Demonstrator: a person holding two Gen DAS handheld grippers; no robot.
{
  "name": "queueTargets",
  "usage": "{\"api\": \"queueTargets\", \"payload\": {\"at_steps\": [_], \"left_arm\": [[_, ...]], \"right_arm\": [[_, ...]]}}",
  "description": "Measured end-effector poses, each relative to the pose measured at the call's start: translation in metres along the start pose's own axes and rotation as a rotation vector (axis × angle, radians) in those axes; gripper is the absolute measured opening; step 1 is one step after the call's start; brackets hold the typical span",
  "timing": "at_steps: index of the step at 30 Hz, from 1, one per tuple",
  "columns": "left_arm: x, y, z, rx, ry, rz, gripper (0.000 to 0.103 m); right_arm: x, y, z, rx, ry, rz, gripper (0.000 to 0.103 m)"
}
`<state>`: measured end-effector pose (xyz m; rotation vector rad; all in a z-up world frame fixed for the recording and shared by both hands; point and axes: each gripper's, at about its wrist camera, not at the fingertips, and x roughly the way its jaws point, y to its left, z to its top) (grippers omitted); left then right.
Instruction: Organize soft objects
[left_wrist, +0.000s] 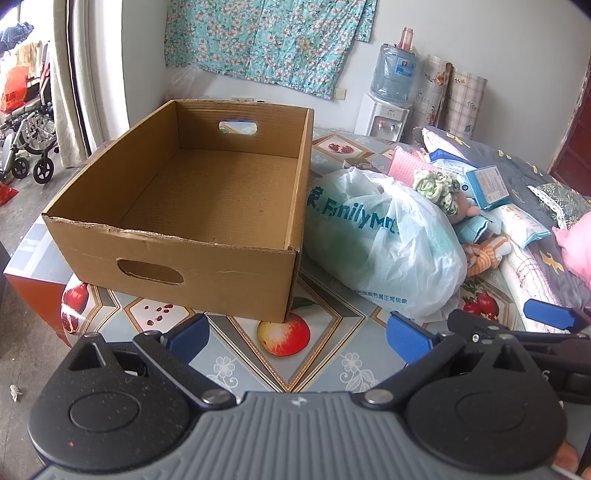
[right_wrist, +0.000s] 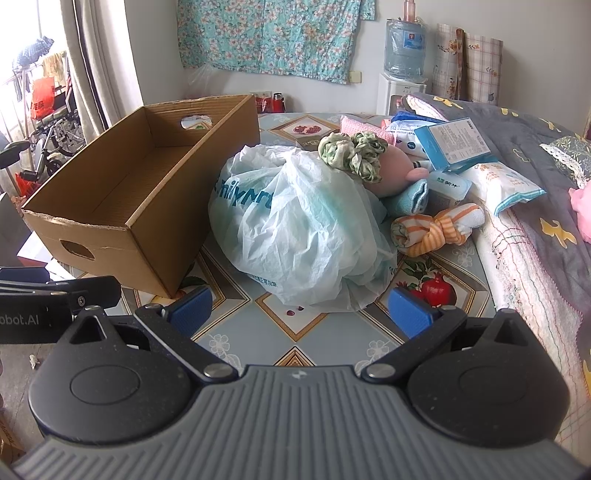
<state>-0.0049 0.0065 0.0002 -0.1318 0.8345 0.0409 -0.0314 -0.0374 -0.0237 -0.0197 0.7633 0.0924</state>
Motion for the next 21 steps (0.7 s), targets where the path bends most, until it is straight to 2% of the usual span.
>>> {"api": "queueTargets", "payload": {"at_steps": [21], "left_arm": [[-0.0012,0.0023,-0.0022,-0.002,0.002,0.001,0.103]], "right_arm": [[0.0006,0.0016,-0.0009,0.004,0.002,0.001,0.102]]}}
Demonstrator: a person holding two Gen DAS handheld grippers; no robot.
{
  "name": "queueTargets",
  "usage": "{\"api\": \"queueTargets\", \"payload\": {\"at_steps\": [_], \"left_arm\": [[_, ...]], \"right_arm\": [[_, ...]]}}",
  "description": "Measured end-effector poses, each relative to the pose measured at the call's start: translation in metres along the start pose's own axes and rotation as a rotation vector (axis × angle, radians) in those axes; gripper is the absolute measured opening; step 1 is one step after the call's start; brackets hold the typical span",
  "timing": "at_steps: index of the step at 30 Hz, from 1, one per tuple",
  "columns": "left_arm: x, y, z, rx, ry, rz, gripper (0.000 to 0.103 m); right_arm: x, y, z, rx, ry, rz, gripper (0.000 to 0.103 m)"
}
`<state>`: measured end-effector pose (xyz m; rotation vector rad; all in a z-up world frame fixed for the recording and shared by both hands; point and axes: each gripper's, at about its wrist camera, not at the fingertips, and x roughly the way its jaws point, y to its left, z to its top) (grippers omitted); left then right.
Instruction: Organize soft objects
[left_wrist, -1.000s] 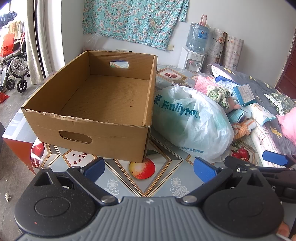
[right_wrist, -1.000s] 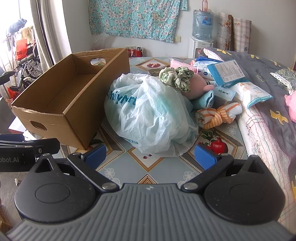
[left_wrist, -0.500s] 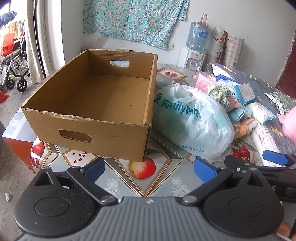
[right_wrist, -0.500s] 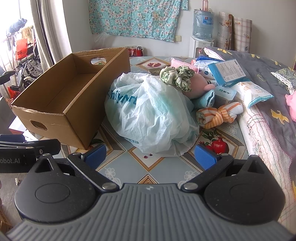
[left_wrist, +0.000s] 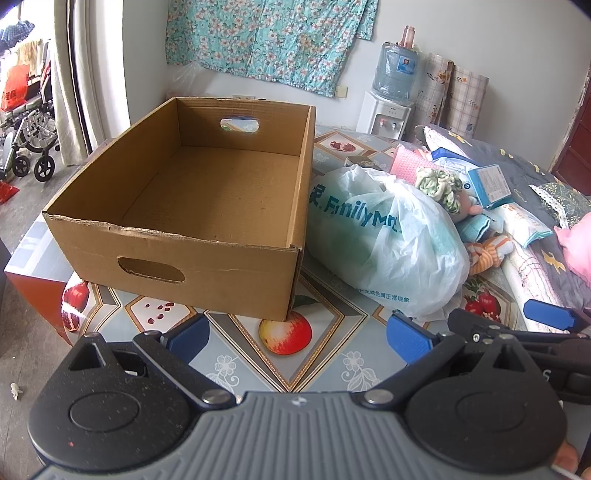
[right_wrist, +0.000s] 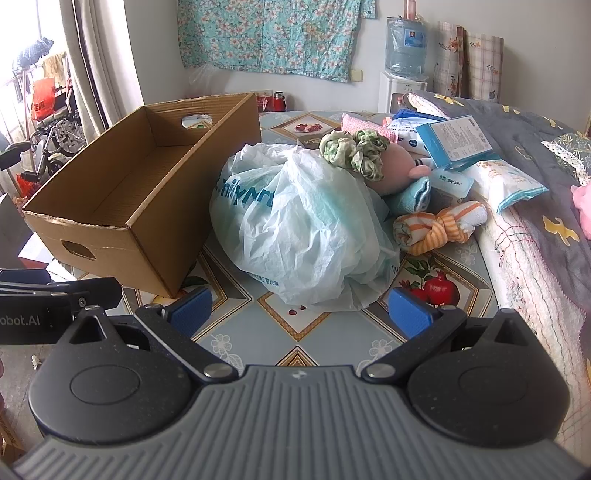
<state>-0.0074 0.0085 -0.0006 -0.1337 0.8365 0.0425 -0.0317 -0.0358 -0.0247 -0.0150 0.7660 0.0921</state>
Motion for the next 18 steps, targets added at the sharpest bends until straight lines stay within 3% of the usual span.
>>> {"api": "queueTargets", "payload": {"at_steps": [9,18], "left_arm": [[0.002,0.001,-0.002,0.001,0.001,0.000,0.103],[-0.006,-0.018,0.009,0.088,-0.100,-0.053,0.103]], "right_arm": [[0.003,-0.007,-0.001,0.013,-0.002,0.005,0.102],[-0.005,-0.051,0.002,0.075,-0.092,-0.027,0.102]]}}
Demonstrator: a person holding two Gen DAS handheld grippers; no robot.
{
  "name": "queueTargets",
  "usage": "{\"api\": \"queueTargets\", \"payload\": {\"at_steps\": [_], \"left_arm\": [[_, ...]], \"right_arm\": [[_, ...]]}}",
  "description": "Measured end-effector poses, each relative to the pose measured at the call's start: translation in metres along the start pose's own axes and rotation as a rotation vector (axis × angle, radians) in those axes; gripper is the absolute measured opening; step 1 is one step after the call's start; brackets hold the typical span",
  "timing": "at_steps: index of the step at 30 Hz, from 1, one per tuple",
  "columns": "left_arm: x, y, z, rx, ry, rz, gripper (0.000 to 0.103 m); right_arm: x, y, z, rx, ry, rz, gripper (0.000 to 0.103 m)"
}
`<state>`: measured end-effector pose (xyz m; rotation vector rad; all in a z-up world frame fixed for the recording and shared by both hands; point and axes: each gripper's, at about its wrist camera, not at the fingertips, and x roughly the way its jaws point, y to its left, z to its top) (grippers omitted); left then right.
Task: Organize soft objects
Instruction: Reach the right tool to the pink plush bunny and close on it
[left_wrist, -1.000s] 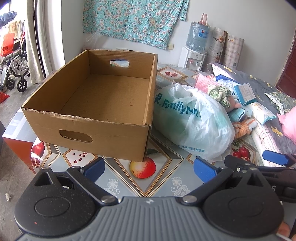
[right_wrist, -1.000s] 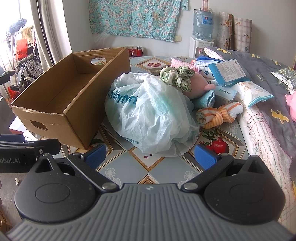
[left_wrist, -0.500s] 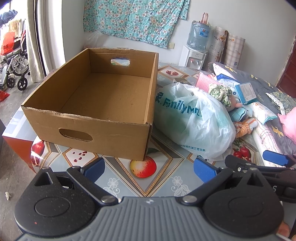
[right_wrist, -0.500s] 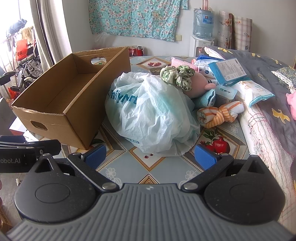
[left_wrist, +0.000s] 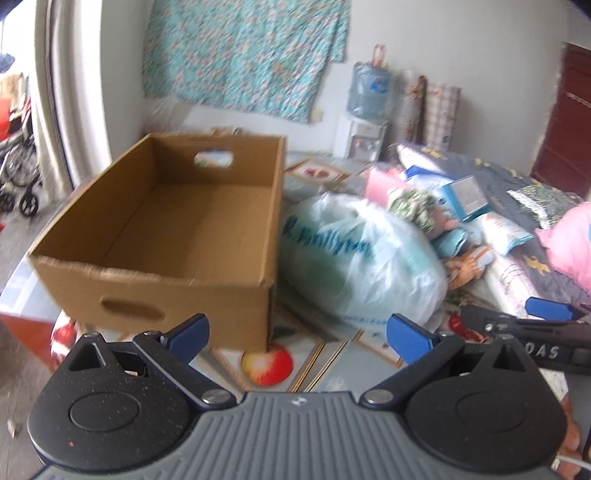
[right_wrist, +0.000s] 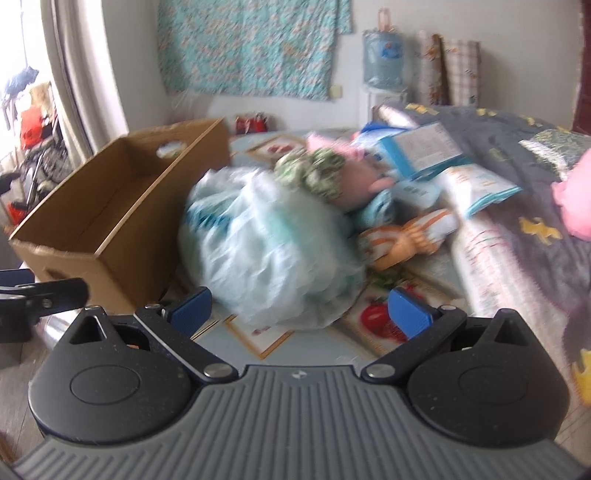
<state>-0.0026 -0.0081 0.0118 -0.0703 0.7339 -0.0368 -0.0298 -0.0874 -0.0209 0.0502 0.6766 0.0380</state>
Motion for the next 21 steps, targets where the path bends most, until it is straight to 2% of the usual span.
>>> {"api": "queueTargets", "payload": {"at_steps": [6,14,21], "left_arm": [[0.008,-0.019,0.022,0.041,-0.071,-0.095,0.103],[0.029,-0.053,0.048,0.073,-0.163,-0.194,0.103],[0.063,-0.078,0.056,0.050,-0.161,-0.223,0.102]], "right_arm": [[-0.011,-0.047,0.007,0.031,-0.124,-0.045,0.102],[-0.008,-0.100,0.022,0.110,-0.168,-0.001,0.102],[0.012,-0.129,0.039,0.166,-0.160,0.041,0.102]]}}
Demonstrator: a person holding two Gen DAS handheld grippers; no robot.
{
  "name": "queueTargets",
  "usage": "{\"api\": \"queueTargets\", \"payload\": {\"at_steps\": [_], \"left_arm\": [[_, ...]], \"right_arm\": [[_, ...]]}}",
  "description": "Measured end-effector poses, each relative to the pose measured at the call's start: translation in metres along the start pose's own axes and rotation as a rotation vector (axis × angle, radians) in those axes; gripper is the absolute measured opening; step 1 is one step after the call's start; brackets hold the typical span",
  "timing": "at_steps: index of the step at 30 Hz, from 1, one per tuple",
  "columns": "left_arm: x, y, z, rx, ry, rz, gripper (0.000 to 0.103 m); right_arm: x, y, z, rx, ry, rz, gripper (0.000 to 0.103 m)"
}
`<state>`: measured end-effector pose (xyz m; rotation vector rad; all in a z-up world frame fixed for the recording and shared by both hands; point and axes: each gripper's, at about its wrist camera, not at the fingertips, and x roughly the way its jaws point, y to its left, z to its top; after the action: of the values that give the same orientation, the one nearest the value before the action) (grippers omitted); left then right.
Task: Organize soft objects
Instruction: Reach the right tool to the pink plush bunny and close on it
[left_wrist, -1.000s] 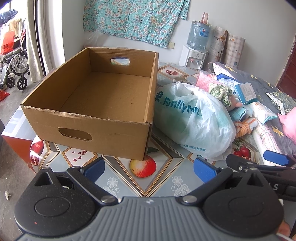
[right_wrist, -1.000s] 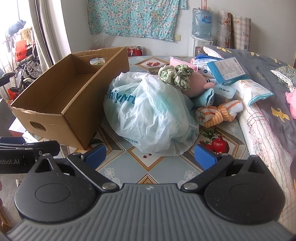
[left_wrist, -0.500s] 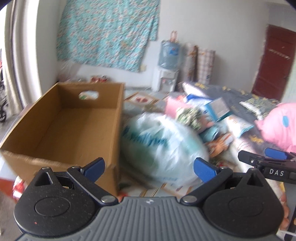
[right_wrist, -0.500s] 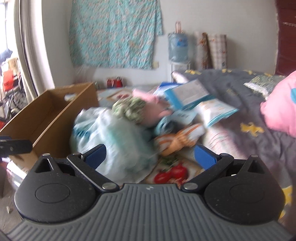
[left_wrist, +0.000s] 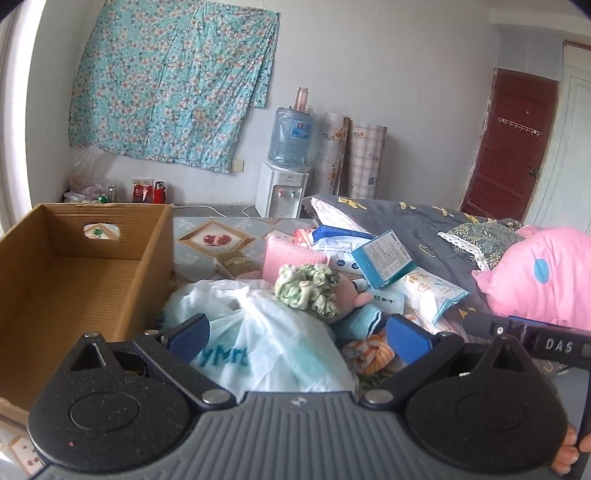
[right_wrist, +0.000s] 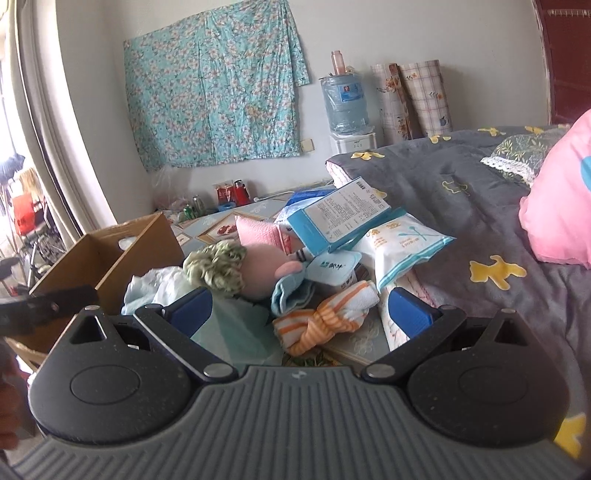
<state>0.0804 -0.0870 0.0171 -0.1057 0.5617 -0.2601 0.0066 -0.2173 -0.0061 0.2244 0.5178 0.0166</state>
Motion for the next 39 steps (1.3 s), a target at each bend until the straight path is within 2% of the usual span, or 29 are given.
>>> {"api": "queueTargets", "payload": {"at_steps": [6,12,15,17,19,21,24,27,28,29,35,39], "left_arm": [[0.028,-0.009,0.007,0.030,-0.031,0.003,0.100],[0.056,-0.010,0.018,0.032,-0.007,-0.013,0.095],[0.071,-0.012,0.020,0.035,0.013,-0.037,0.085],[0.080,-0.017,0.021,0.049,0.027,-0.051,0.073],[0.090,-0.024,0.020,0.073,0.034,-0.052,0.066],[0.100,-0.030,0.019,0.102,0.038,-0.046,0.064],[0.118,-0.040,0.020,0.165,0.062,0.013,0.054],[0.138,-0.042,0.017,0.213,0.093,0.071,0.040],[0.144,-0.040,0.016,0.217,0.104,0.091,0.032],[0.148,-0.038,0.016,0.213,0.114,0.113,0.025],[0.148,-0.008,0.019,0.092,0.104,0.141,0.018],[0.148,0.005,0.020,0.043,0.104,0.173,0.018]], "right_arm": [[0.027,-0.012,0.019,0.026,0.019,0.070,0.102],[0.057,-0.012,0.038,0.030,0.034,0.112,0.102],[0.068,-0.012,0.044,0.027,0.035,0.111,0.101],[0.076,-0.013,0.048,0.025,0.038,0.114,0.099],[0.085,-0.013,0.051,0.013,0.052,0.115,0.091],[0.094,-0.014,0.054,0.005,0.073,0.127,0.082],[0.108,-0.015,0.060,0.007,0.106,0.165,0.072],[0.121,-0.013,0.063,0.008,0.143,0.200,0.062],[0.127,-0.011,0.064,0.003,0.156,0.209,0.061],[0.132,-0.009,0.065,-0.004,0.168,0.215,0.061],[0.159,0.014,0.070,-0.119,0.224,0.238,0.062],[0.178,0.036,0.071,-0.229,0.255,0.240,0.074]]}}
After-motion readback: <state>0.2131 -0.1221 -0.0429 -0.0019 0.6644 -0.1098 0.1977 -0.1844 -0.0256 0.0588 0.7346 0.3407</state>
